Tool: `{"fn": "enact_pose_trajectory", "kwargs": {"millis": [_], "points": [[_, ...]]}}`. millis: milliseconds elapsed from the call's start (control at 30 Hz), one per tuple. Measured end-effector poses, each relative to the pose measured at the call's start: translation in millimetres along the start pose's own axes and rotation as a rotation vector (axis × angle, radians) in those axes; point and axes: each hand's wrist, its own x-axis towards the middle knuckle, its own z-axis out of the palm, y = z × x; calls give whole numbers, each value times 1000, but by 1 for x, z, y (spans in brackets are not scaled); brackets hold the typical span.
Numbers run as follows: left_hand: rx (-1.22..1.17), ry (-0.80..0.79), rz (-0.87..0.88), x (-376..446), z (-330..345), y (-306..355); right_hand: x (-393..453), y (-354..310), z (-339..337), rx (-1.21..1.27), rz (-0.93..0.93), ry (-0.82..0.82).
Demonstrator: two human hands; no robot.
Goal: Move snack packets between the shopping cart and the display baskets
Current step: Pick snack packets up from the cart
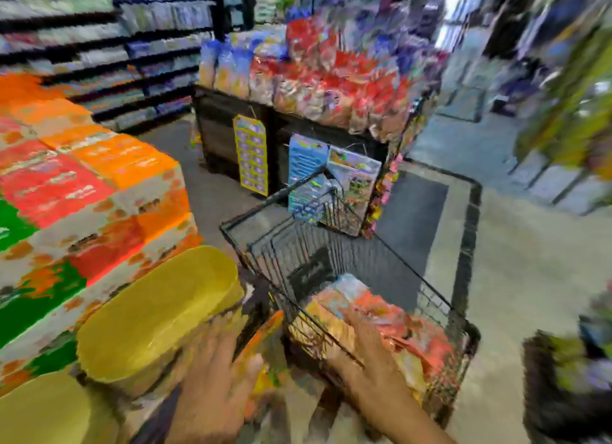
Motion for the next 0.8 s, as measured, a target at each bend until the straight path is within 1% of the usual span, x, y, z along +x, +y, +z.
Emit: {"fn": "enact_pose_trajectory", "kwargs": {"millis": [100, 200, 300, 500, 567, 667, 733, 800], "points": [[-23, -89, 83, 46, 42, 19, 0, 36, -30, 0, 72, 92], [39, -197, 181, 92, 86, 25, 0, 67, -50, 11, 172, 170], [62, -270, 232, 139, 133, 25, 7, 97, -62, 1, 282, 193], [205, -502, 280, 225, 223, 41, 53, 151, -75, 20, 470, 218], [250, -619, 229, 248, 249, 39, 75, 171, -76, 28, 546, 232], [278, -731, 196, 279, 287, 30, 109, 204, -73, 50, 660, 245], [276, -824, 177, 296, 313, 26, 130, 227, -70, 129, 741, 291], [265, -898, 83, 312, 341, 22, 148, 248, -68, 238, 855, 339]]}}
